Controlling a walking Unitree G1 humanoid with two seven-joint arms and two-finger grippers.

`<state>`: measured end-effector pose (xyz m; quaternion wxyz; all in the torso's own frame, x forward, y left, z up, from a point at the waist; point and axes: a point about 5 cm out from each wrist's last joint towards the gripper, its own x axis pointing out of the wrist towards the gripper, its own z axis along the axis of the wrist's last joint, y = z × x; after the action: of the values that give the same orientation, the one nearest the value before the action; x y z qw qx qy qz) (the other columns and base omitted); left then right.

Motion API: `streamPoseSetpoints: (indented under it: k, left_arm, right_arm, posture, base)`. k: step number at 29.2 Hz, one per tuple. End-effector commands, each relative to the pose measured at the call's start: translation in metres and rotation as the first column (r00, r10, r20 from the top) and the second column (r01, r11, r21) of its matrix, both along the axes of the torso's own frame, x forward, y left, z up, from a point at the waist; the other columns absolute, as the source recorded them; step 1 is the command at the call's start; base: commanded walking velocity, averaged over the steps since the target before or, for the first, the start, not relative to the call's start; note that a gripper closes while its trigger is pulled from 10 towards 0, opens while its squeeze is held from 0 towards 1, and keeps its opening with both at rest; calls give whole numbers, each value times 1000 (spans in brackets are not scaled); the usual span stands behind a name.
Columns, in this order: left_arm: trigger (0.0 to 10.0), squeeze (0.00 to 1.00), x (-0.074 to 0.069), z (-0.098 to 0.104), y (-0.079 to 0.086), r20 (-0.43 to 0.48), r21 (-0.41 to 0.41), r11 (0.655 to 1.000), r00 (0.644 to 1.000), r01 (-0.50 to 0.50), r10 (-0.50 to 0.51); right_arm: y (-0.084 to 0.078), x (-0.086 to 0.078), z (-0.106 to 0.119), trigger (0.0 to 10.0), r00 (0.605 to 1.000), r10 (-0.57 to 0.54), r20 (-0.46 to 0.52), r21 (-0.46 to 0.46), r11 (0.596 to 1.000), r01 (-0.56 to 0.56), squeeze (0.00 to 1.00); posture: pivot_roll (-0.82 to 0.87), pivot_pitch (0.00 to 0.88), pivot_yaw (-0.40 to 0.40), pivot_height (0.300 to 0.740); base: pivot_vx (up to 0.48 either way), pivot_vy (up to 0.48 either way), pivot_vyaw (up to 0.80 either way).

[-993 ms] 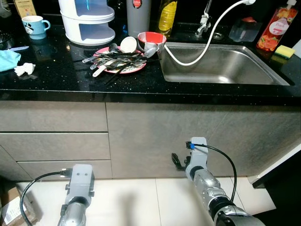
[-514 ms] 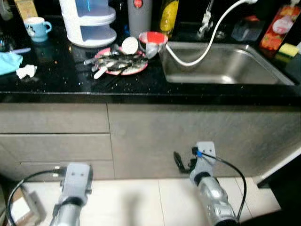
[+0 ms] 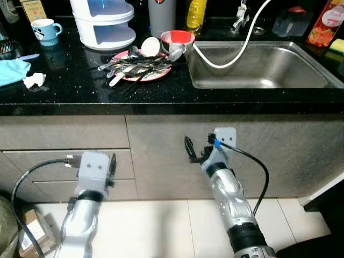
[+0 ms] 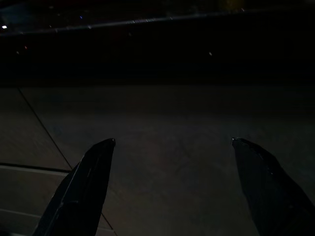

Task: Kitchen organization

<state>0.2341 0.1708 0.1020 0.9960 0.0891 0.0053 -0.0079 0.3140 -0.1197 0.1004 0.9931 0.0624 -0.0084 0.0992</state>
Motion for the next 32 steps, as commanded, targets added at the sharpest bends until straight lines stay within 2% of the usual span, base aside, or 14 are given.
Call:
streamPoseSetpoints:
  k: [1, 7, 10, 12, 18, 22, 23, 29, 32]
  left_arm:
    - [10000, 0, 2, -1, 1, -16, -7, 1000, 1000, -2, 2]
    - [10000, 0, 6, -2, -10, -40, 19, 999, 998, 51, -50]
    - [10000, 0, 6, -3, -11, -54, 20, 997, 996, 74, -73]
    - [10000, 0, 7, -5, -11, -68, 19, 996, 994, 86, -84]
    - [10000, 0, 9, -7, -9, -91, 14, 992, 988, 123, -121]
    - [10000, 0, 11, -7, 3, -86, 41, 995, 993, 89, -86]
    - [10000, 0, 14, -2, 11, -66, 77, 995, 996, 63, -58]
    - [10000, 0, 12, -13, 11, -88, 68, 997, 995, 47, -41]
    - [10000, 0, 9, -25, 8, -125, 44, 998, 992, 35, -29]
  right_arm:
    - [2, 3, 2, 10000, 1000, 12, 3, -18, 1000, -12, 0]
    - [3, 9, 3, 10000, 1000, -7, -8, -21, 1000, 7, 0]
    - [11, 10, 5, 10000, 1000, 3, -4, -18, 1000, -3, 0]
    - [14, 8, 7, 10000, 1000, 6, 5, -20, 1000, -6, 0]
    - [9, -1, -2, 10000, 998, -54, -19, -18, 998, 53, 0]
    - [9, -7, -11, 10000, 995, -94, -42, -5, 996, 94, 0]
    - [10, -6, -12, 10000, 993, -107, -52, -2, 994, 107, 0]
    - [3, 0, -17, 10000, 991, -121, -58, -40, 992, 119, 0]
    - [-3, 7, -6, 10000, 990, -142, -25, -43, 989, 141, 0]
  posture:
    - [158, 35, 4, 740]
    - [170, 7, 20, 740]
    - [141, 0, 39, 740]
    - [136, 0, 50, 740]
    - [97, 0, 108, 740]
    - [92, 0, 146, 740]
    - [96, 0, 171, 740]
    - [84, 0, 192, 740]
    - [107, 0, 153, 740]
  base:
    - [0, 0, 0]
    - [0, 0, 0]
    - [0, 0, 0]
    - [0, 0, 0]
    - [0, 0, 0]
    - [0, 0, 0]
    - [0, 0, 0]
    - [0, 0, 0]
    - [0, 0, 0]
